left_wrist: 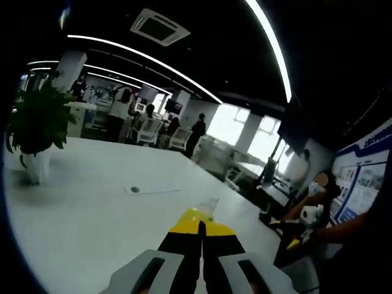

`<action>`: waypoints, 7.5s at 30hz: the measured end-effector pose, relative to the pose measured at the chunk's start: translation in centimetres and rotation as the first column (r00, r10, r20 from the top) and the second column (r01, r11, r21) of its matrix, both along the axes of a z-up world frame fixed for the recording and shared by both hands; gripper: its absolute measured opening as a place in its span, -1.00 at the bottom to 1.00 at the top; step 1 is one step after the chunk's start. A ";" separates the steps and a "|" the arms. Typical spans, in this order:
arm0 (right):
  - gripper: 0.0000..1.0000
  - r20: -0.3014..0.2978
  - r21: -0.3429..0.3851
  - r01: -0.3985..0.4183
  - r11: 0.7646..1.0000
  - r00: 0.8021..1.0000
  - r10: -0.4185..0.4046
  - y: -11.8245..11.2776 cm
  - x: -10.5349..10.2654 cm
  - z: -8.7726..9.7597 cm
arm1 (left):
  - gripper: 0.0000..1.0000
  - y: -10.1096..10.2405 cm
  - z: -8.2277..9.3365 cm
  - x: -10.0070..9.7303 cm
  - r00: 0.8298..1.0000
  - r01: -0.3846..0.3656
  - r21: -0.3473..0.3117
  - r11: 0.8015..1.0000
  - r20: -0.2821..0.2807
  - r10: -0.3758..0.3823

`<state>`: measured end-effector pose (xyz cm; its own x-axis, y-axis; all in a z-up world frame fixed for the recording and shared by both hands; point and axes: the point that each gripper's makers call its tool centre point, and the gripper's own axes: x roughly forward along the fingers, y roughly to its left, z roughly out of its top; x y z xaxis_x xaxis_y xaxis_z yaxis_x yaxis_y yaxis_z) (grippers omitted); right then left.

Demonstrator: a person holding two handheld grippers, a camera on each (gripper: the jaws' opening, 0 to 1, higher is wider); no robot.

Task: Compare the silicone blocks by pressing each to a similar depth, holding the contact briefly, and releasing to observe deformation and rebound differences across the visible hardness samples.

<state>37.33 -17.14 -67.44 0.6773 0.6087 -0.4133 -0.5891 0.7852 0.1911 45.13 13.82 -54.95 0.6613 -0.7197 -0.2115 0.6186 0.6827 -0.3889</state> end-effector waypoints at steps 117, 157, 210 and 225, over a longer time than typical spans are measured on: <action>0.36 0.301 0.280 -0.565 0.777 0.820 0.488 17.4 -0.2 17.5 | -1.00 -11.6 11.9 -8.8 0.901 0.422 -0.205 0.883 0.200 -0.384; -0.70 0.303 0.345 -0.589 0.731 0.807 0.507 18.3 -0.3 18.4 | -1.00 -11.0 11.0 -8.0 0.911 0.405 -0.214 0.889 0.179 -0.372; -0.98 0.127 0.379 -0.566 0.732 0.815 0.565 19.1 -1.4 18.8 | -1.00 -10.3 11.2 -8.6 0.912 0.399 -0.205 0.894 0.192 -0.363; -0.99 0.134 0.369 -0.577 0.729 0.809 0.572 19.4 -1.7 17.6 | -1.00 -9.7 9.9 -8.9 0.900 0.417 -0.129 0.899 0.194 -0.390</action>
